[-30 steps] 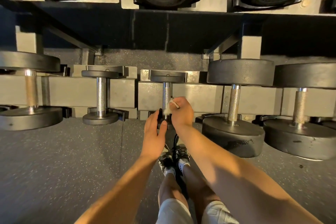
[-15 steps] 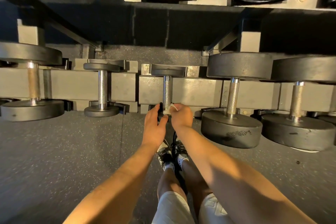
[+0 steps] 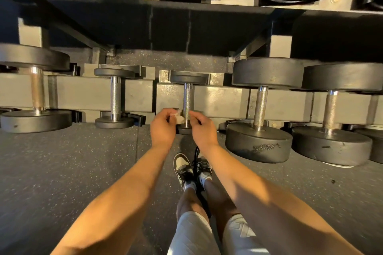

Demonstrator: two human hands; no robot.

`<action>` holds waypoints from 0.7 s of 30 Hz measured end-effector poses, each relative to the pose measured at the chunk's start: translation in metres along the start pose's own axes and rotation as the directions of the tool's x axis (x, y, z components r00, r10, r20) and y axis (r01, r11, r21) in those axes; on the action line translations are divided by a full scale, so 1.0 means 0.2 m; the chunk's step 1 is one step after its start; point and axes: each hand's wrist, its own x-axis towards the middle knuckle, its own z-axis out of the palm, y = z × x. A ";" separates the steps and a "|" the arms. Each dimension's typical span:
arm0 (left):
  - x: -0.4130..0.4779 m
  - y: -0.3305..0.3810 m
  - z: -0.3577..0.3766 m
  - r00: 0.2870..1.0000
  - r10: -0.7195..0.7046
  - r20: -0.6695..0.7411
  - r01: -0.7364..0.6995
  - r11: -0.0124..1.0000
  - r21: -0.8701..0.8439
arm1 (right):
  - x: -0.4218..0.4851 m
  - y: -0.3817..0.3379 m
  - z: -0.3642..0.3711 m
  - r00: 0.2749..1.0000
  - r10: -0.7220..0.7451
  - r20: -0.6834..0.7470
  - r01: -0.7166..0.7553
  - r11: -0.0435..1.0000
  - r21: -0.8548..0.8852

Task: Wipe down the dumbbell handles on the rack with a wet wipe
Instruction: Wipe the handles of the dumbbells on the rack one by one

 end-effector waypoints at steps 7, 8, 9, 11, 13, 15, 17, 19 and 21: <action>0.07 0.02 0.14 0.983 -0.131 0.130 0.118 0.988 0.101 | 0.05 0.05 0.04 0.998 0.054 -0.030 -0.056 0.997 -0.061; 0.06 0.01 0.13 0.981 -0.147 0.129 0.140 0.988 0.061 | 0.05 0.05 0.04 0.998 0.055 -0.024 -0.056 0.997 -0.052; 0.05 0.01 0.13 0.980 -0.157 0.123 0.155 0.988 0.022 | 0.04 0.05 0.03 0.998 0.055 -0.017 -0.056 0.998 -0.037; 0.02 0.02 0.13 0.983 -0.165 0.083 0.168 0.985 -0.040 | 0.03 0.03 0.02 0.997 0.074 -0.007 -0.074 0.997 -0.018; -0.03 0.05 0.13 0.990 -0.139 0.033 0.141 0.989 -0.048 | 0.03 0.02 0.00 0.994 0.105 0.004 -0.105 0.994 -0.007; -0.07 0.06 0.14 0.995 -0.101 0.021 0.102 0.993 -0.053 | 0.03 0.01 -0.03 0.992 0.125 0.013 -0.125 0.992 0.009; -0.09 0.06 0.13 0.998 -0.059 0.017 0.060 0.997 -0.053 | 0.04 0.01 -0.05 0.993 0.121 0.013 -0.121 0.992 0.019; -0.08 0.06 0.14 0.997 -0.071 -0.006 0.071 0.996 -0.060 | 0.04 0.01 -0.05 0.993 0.117 0.017 -0.117 0.993 0.027; -0.06 0.07 0.16 0.993 -0.118 -0.016 0.117 0.992 -0.055 | 0.03 0.01 -0.04 0.993 0.119 0.023 -0.119 0.992 0.028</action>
